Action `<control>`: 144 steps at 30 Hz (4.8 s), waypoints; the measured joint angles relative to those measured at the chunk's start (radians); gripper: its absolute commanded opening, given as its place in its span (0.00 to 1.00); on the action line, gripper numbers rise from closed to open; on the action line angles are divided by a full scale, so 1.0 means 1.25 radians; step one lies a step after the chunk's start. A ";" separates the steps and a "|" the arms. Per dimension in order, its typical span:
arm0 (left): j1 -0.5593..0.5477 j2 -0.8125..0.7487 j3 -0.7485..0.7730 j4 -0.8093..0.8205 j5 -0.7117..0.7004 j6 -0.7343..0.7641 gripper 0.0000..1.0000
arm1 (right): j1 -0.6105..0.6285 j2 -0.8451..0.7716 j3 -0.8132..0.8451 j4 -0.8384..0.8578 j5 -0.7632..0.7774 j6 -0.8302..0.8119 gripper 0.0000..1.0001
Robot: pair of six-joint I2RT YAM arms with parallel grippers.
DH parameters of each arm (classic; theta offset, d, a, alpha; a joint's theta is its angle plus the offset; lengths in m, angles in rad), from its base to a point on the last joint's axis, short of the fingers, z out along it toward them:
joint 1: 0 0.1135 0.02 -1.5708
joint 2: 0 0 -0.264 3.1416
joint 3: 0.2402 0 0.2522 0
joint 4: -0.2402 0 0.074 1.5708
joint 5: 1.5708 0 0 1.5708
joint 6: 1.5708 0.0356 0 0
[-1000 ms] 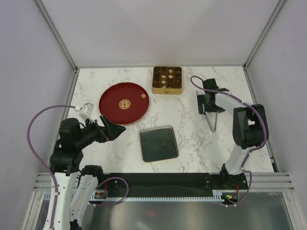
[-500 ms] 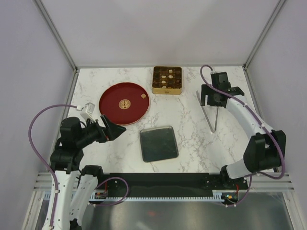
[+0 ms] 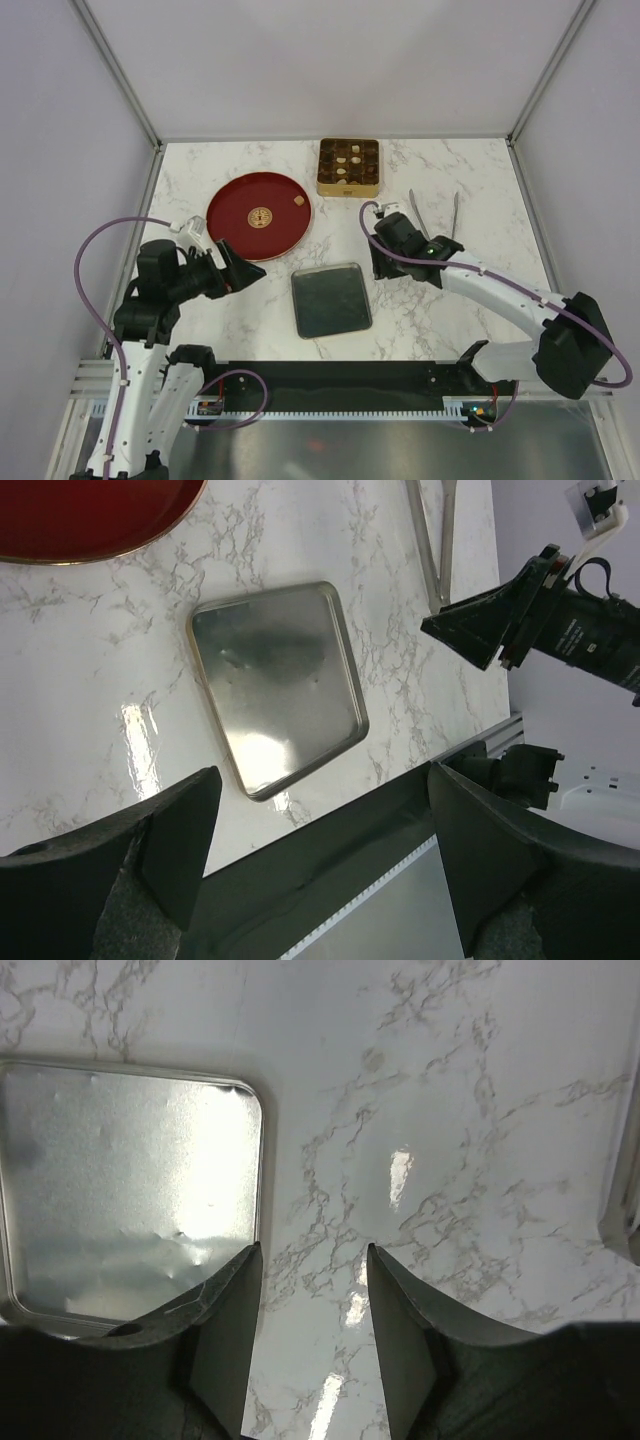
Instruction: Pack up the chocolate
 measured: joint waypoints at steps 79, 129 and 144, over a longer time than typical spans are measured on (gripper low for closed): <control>-0.388 0.362 -0.010 0.336 -0.179 -0.127 0.13 | -0.126 0.022 0.019 0.171 -0.320 0.035 0.22; -0.805 0.540 0.147 0.681 -0.985 0.711 0.02 | -0.480 0.138 0.137 0.294 -0.799 0.496 0.78; -0.818 0.580 0.128 0.766 -1.055 0.790 0.02 | -0.480 0.086 0.084 0.282 -0.819 0.496 0.76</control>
